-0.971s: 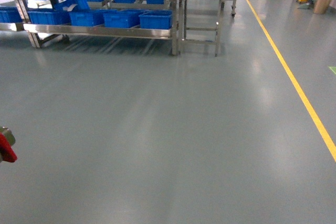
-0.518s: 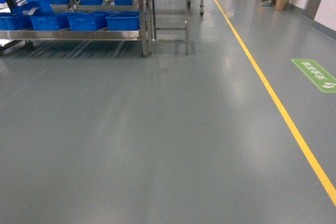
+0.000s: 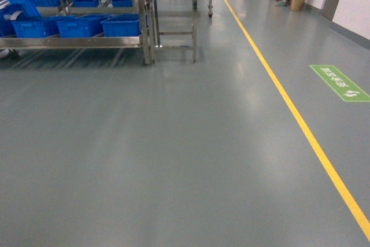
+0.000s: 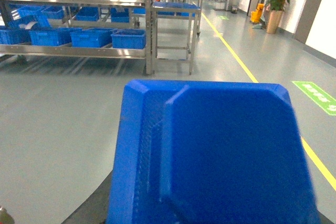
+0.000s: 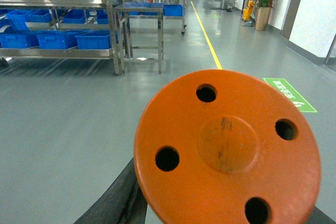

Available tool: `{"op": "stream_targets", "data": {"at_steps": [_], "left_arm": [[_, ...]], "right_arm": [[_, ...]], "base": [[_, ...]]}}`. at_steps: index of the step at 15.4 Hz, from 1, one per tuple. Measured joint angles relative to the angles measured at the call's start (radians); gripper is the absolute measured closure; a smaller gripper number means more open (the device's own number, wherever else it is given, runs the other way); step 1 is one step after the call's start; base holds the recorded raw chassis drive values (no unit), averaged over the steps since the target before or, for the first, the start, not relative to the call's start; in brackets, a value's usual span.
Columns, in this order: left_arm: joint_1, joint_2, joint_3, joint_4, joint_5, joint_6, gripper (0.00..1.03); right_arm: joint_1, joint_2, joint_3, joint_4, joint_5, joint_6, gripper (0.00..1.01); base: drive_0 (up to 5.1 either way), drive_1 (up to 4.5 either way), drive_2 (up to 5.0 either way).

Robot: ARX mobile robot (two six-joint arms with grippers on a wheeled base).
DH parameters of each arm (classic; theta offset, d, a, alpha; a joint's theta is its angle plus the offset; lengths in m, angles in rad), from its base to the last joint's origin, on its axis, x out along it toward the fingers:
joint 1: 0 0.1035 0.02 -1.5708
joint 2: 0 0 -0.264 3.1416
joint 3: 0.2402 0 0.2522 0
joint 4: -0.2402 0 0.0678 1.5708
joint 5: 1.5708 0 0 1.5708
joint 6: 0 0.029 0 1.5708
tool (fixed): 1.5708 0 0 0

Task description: Sort blue parts and orange caps into right shelf containers

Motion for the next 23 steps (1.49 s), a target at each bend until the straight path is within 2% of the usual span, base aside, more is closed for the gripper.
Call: {"op": "stream_targets", "data": {"at_steps": [23], "left_arm": [[0.0, 0.0, 0.0, 0.0, 0.0, 0.0, 0.6]], "right_arm": [[0.0, 0.0, 0.0, 0.001, 0.0, 0.0, 0.57]], "base": [[0.1, 4.29, -4.1]]}}
